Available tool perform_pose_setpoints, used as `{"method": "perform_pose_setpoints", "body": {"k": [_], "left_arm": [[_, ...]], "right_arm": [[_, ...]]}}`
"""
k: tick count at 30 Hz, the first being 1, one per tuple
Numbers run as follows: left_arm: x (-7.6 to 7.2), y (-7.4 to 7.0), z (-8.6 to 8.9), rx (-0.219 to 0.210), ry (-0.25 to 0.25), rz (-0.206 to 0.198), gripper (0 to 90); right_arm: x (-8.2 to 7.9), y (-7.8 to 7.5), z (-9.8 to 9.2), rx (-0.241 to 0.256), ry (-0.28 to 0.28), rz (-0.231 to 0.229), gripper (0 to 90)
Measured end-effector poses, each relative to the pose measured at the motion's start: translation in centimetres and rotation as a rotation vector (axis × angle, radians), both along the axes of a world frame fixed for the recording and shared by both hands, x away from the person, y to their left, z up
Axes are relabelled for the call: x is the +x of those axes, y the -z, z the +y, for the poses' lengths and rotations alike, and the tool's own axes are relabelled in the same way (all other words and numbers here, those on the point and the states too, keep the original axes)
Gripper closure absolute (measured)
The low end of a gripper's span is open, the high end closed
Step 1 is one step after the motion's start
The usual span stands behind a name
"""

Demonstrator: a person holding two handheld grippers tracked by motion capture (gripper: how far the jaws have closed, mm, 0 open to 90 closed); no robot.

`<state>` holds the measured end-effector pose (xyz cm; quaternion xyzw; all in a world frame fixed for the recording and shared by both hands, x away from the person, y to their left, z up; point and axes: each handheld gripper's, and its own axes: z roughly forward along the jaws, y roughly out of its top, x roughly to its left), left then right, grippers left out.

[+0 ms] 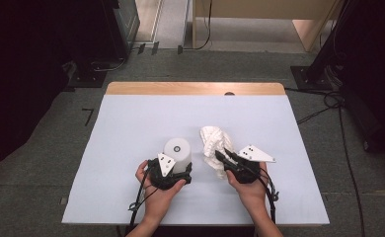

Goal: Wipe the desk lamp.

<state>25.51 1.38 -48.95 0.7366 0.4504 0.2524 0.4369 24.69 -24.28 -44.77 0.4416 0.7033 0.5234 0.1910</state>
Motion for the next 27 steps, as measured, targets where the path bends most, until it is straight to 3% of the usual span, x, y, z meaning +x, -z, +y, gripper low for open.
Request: {"method": "perform_pose_setpoints", "body": {"k": [2,5,8,9,10,12,14,16,19,22,27], "left_arm": [[0.1,-0.1,0.3,0.01,0.01,-0.001,7.7],[0.5,-0.3,1.0,-0.015,0.02,0.014,7.9],[0.8,-0.7,1.8,-0.045,0.089,0.011,8.0],[0.8,-0.7,1.8,-0.045,0.089,0.011,8.0],[0.9,-1.2,2.4,-0.083,0.164,0.0,8.0],[1.0,-1.8,2.8,-0.135,0.254,0.005,8.0],[1.2,-2.2,3.0,-0.185,0.333,0.033,8.0],[1.3,-2.2,2.9,-0.204,0.394,0.073,8.0],[1.3,-2.1,2.4,-0.194,0.433,0.106,8.0],[0.9,-2.2,1.8,-0.173,0.469,0.1,8.0],[0.6,-2.8,1.8,-0.213,0.472,0.09,8.0]], "right_arm": [[0.0,0.1,0.1,-0.002,-0.004,-0.001,75.1],[0.0,0.2,0.3,-0.002,-0.007,0.005,75.1],[-0.2,0.0,0.5,-0.002,-0.025,-0.003,75.0],[-0.2,0.0,0.5,-0.002,-0.025,-0.003,75.0],[-0.4,-0.4,0.7,0.004,-0.047,-0.012,74.9],[-0.6,-0.9,1.0,0.011,-0.064,-0.031,74.9],[-0.9,-1.5,1.2,0.02,-0.079,-0.05,74.9],[-1.3,-2.2,1.3,0.037,-0.092,-0.083,74.9],[-1.9,-3.2,1.3,0.078,-0.102,-0.123,74.9],[-2.4,-3.9,1.4,0.111,-0.117,-0.145,74.9],[-2.3,-3.2,2.4,0.07,-0.152,-0.133,74.8]]}}
